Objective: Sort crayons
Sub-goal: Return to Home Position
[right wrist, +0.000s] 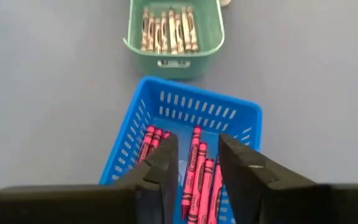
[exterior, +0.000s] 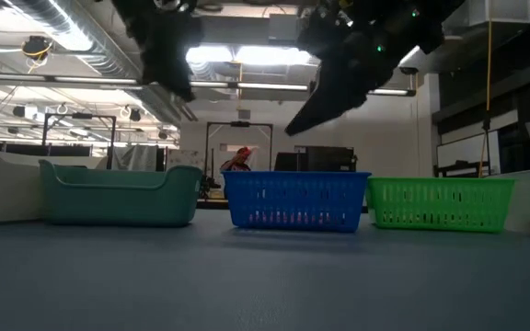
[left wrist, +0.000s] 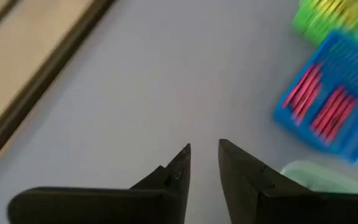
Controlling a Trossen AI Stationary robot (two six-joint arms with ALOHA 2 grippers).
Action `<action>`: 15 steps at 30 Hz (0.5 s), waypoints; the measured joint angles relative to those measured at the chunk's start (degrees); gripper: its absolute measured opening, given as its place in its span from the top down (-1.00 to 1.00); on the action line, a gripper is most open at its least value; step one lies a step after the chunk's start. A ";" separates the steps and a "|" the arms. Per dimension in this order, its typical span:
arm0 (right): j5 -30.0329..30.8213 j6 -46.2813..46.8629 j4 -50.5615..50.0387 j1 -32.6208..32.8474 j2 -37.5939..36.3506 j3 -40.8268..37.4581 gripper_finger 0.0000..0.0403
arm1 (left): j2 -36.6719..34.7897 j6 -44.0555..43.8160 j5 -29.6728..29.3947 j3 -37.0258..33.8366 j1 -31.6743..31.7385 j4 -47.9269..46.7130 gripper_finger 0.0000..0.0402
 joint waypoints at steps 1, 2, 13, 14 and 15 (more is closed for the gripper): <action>0.01 -0.01 -0.06 0.00 -0.63 0.00 0.48 | 0.00 -0.01 0.16 0.00 -0.37 2.14 0.69; 0.01 -0.01 -0.04 0.00 -1.27 0.00 0.52 | 0.00 0.01 0.26 0.00 -0.82 4.30 0.72; 0.01 -0.01 -0.41 0.00 -13.99 0.00 0.97 | -1.20 0.97 6.44 0.00 -2.90 19.92 0.98; 0.01 -0.02 -0.42 0.00 -15.54 0.00 0.96 | -2.07 1.35 6.45 0.00 -3.09 19.51 0.99; 0.00 -0.01 -0.77 0.00 -17.32 0.00 0.94 | -2.94 1.40 6.36 0.00 -3.26 18.71 0.99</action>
